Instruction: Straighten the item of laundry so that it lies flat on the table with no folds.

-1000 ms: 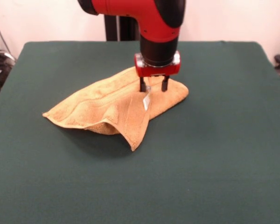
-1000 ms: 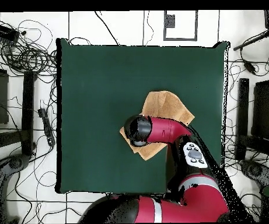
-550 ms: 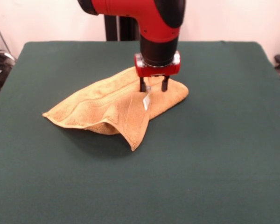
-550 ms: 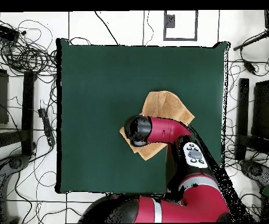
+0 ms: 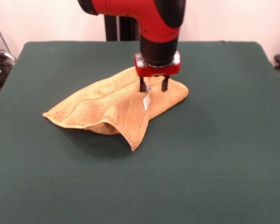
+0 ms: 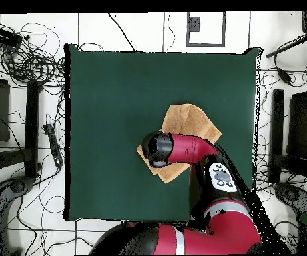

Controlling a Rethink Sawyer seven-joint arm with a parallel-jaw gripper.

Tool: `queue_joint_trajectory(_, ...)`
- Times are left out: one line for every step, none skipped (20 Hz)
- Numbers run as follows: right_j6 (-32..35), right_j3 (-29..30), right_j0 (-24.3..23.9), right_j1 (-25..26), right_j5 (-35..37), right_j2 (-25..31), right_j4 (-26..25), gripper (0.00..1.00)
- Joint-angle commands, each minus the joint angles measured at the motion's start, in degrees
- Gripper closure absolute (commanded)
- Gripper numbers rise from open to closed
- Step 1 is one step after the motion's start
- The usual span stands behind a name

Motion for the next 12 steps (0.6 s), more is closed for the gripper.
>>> queue_joint_trajectory(7.4, -0.4, 0.2, 3.1, -2.5, 3.6, 1.1, 0.0)
queue_joint_trajectory(7.4, -0.4, 0.2, 3.1, -2.6, 3.5, 1.1, 0.0)
queue_joint_trajectory(7.5, -0.4, 0.2, 3.1, -2.6, 3.5, 1.2, 0.0)
queue_joint_trajectory(7.5, -0.4, 0.2, 3.1, -2.5, 3.5, 1.2, 0.0)
queue_joint_trajectory(7.5, -0.5, 0.2, 3.2, -2.5, 3.5, 1.1, 0.0)
queue_joint_trajectory(7.3, -0.6, 0.2, 3.2, -2.6, 3.5, 1.1, 0.0)
queue_joint_trajectory(7.2, -0.6, 0.2, 3.3, -2.6, 3.6, 0.9, 0.0)
queue_joint_trajectory(7.0, -0.6, 0.2, 3.3, -2.6, 3.6, 0.8, 0.0)
queue_joint_trajectory(6.7, -0.6, 0.1, 3.3, -2.7, 3.7, 0.6, 0.0)
queue_joint_trajectory(6.3, -0.5, 0.0, 3.3, -2.7, 3.9, 0.4, 0.0)
queue_joint_trajectory(6.6, -0.4, 0.1, 3.3, -2.7, 3.8, 0.5, 0.0)
queue_joint_trajectory(6.8, -0.4, 0.2, 3.2, -2.7, 3.7, 0.7, 0.0)
